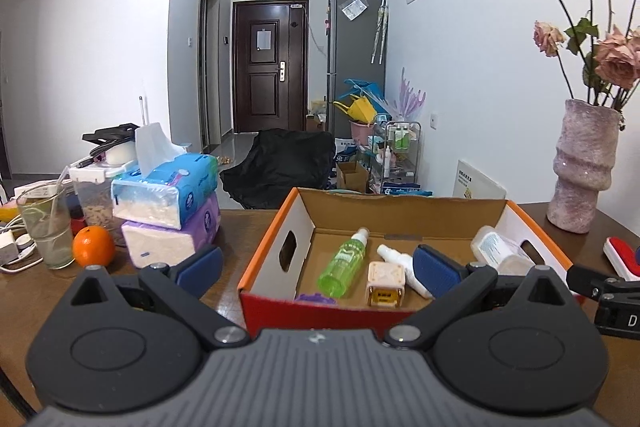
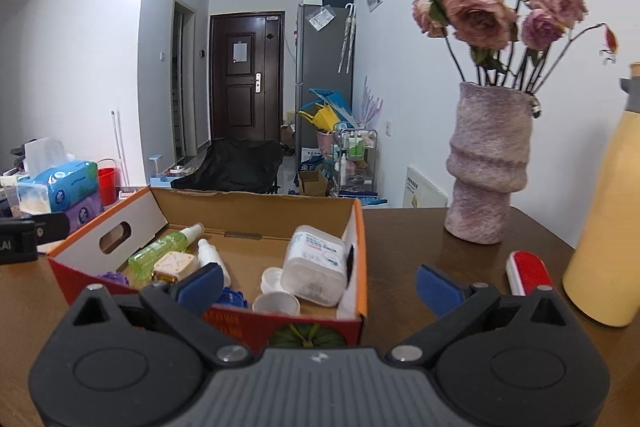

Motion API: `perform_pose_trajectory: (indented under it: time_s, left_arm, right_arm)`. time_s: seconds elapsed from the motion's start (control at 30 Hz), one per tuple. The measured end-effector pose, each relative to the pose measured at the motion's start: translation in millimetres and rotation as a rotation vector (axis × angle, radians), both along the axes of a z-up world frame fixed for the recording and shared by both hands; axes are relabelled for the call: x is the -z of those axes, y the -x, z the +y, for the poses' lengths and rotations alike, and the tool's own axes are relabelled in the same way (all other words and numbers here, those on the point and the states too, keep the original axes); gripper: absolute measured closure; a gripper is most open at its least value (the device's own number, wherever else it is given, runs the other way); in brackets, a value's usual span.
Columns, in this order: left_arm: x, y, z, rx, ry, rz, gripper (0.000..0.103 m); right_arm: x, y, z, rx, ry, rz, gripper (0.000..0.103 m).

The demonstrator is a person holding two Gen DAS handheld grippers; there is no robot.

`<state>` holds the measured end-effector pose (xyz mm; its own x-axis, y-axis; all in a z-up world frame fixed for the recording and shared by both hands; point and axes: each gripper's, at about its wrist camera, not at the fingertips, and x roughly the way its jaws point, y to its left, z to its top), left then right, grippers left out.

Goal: Organize rigid objects
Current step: 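Withdraw both tools from the box and move toward the white cap and lint brush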

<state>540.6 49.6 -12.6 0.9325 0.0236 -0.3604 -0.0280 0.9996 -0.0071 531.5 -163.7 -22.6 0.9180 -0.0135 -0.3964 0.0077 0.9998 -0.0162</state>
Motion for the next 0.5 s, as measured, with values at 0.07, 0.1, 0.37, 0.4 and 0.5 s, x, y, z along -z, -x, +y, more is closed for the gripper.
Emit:
perform_pose_trajectory:
  time_s: [0.07, 0.1, 0.37, 0.4, 0.5]
  left_arm:
    - [0, 9, 1, 0.0, -0.003, 0.0, 0.0]
    - [0, 14, 1, 0.001, -0.004, -0.001, 0.0]
    - [5, 46, 16, -0.028, 0.011, 0.017, 0.0]
    - [6, 50, 17, -0.033, 0.012, 0.019, 0.0]
    - [8, 64, 21, -0.038, 0.012, 0.026, 0.0]
  right_arm:
    - [1, 10, -3, 0.004, -0.001, -0.002, 0.0]
    - [1, 16, -4, 0.007, 0.0, -0.004, 0.0]
    - [5, 54, -13, 0.034, 0.002, -0.003, 0.0]
    - [6, 59, -14, 0.035, 0.002, -0.003, 0.0]
    - [8, 73, -16, 0.036, 0.0, -0.001, 0.0]
